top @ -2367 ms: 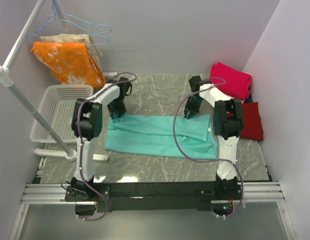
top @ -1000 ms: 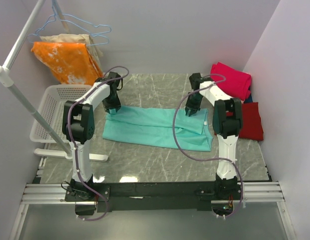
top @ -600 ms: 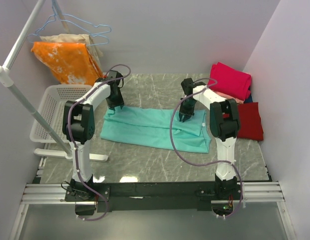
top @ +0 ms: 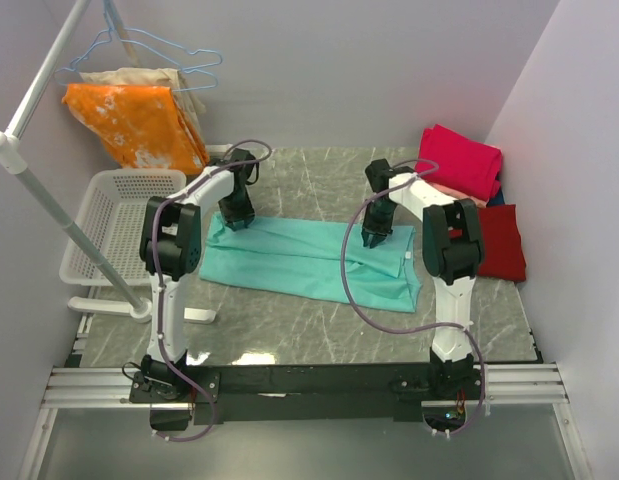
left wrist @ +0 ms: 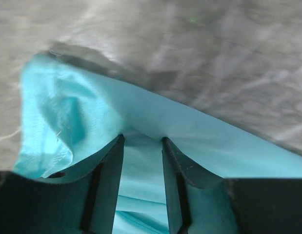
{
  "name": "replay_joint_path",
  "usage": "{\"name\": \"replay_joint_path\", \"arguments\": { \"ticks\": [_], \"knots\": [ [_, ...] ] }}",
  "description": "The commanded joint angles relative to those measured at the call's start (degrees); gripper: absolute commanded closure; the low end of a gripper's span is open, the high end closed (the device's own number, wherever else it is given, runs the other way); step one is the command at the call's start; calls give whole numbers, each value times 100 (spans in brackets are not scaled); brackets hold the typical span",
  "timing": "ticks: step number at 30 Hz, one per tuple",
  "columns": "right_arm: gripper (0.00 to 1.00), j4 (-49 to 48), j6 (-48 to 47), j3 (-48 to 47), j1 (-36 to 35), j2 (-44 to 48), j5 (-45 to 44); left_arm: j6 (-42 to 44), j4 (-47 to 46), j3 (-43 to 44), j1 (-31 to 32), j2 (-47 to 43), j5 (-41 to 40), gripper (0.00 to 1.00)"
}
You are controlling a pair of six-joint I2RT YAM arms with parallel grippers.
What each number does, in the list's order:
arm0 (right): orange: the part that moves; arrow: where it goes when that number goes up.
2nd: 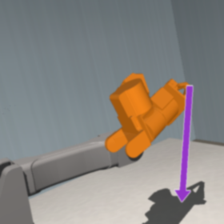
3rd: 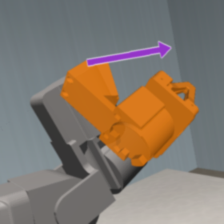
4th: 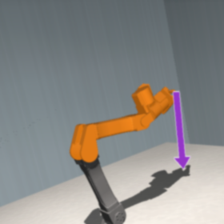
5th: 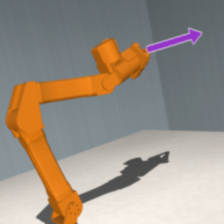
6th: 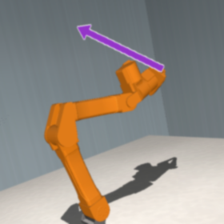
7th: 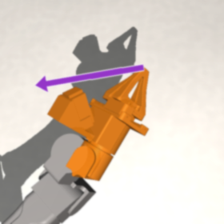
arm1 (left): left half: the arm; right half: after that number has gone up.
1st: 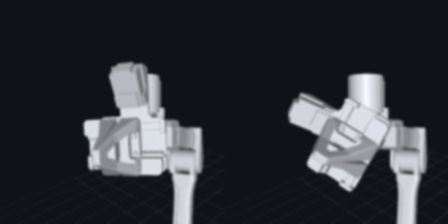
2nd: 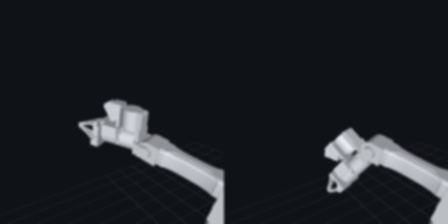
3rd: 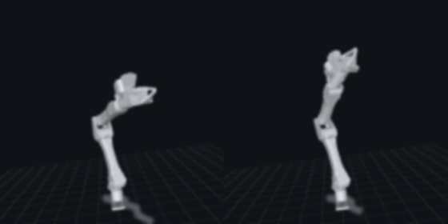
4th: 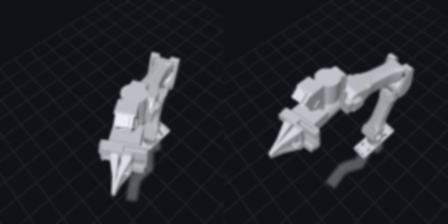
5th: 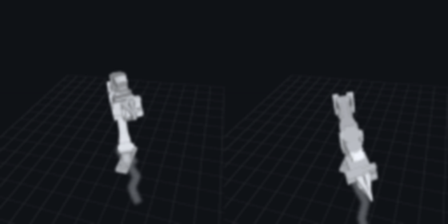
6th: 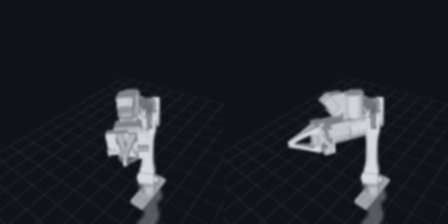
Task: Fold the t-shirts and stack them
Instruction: Fold the tshirt
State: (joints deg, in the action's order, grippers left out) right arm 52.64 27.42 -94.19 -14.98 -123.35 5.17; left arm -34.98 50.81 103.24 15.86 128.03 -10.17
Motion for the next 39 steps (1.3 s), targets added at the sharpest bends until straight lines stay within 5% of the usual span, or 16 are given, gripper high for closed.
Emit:
{"name": "replay_joint_path", "arguments": {
  "ticks": [1,17,28,39],
  "knots": [
    [71,299,-44,-3,267,-154,-508,-325,658,3,-126,-181,-1187,56],
    [71,405,-52,-275,681,-234,-754,-483,852,-323,-470,-796,-1769,57],
    [65,-97,0,-327,628,1032,-596,175,-448,-673,-198,-1887,-12,56],
    [65,220,-158,-108,593,487,-622,264,-484,-718,392,-508,824,62]
  ]
}}
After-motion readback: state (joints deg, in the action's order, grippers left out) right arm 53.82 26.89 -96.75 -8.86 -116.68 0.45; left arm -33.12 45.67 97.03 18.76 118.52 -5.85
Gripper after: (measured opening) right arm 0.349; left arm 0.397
